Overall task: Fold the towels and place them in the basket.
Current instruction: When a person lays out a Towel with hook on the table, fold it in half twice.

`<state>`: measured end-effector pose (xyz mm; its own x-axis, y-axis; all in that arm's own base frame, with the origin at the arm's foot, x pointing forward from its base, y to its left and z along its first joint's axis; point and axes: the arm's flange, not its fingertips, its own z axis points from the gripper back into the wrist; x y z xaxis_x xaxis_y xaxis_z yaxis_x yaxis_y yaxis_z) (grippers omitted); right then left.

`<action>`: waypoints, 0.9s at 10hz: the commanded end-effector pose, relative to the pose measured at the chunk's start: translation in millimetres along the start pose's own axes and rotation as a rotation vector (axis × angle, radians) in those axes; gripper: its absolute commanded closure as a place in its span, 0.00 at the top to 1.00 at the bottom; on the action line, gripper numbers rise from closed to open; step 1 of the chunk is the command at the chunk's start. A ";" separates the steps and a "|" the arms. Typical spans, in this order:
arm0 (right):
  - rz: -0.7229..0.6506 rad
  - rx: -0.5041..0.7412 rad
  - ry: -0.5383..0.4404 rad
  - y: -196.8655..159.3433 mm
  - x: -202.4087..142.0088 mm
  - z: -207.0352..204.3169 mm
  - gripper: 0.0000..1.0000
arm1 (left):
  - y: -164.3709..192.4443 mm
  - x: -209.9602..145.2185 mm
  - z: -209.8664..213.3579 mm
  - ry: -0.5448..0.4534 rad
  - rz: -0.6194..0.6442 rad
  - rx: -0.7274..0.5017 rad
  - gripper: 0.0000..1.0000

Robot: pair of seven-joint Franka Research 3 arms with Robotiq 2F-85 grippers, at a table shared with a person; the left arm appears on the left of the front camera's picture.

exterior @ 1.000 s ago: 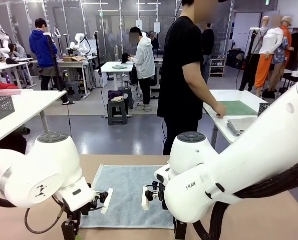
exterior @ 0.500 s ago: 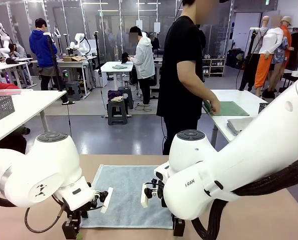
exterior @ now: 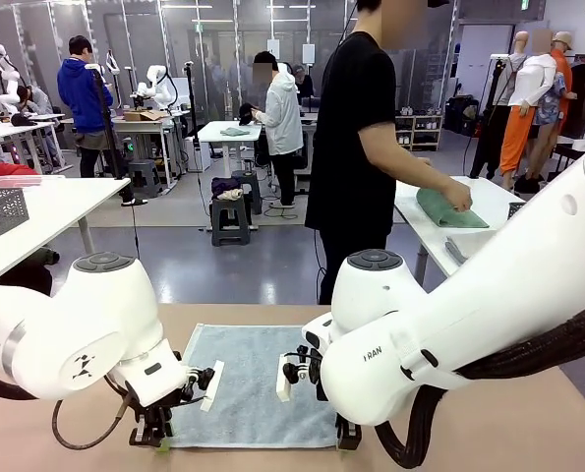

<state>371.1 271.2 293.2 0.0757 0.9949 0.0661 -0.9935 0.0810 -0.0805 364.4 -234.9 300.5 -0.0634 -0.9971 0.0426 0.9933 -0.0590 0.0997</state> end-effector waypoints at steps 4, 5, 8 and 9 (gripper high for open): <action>0.006 0.000 0.039 -5.1 0.1 6.3 0.07 | 13.1 -4.4 6.9 0.019 -0.021 -0.019 0.00; 0.013 -0.002 0.044 -6.0 0.7 8.3 0.00 | 14.5 -3.7 9.1 0.017 -0.025 -0.019 0.00; 0.032 0.003 0.051 -7.2 1.5 13.4 0.00 | 13.3 -2.1 15.0 0.010 -0.050 -0.047 0.00; 0.016 -0.006 0.060 -8.1 1.9 14.4 0.00 | 12.0 -0.6 16.0 0.000 -0.047 -0.051 0.00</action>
<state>377.1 272.4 301.7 0.0512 0.9982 0.0299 -0.9955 0.0534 -0.0782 373.7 -235.3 310.1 -0.0919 -0.9953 0.0290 0.9929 -0.0894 0.0784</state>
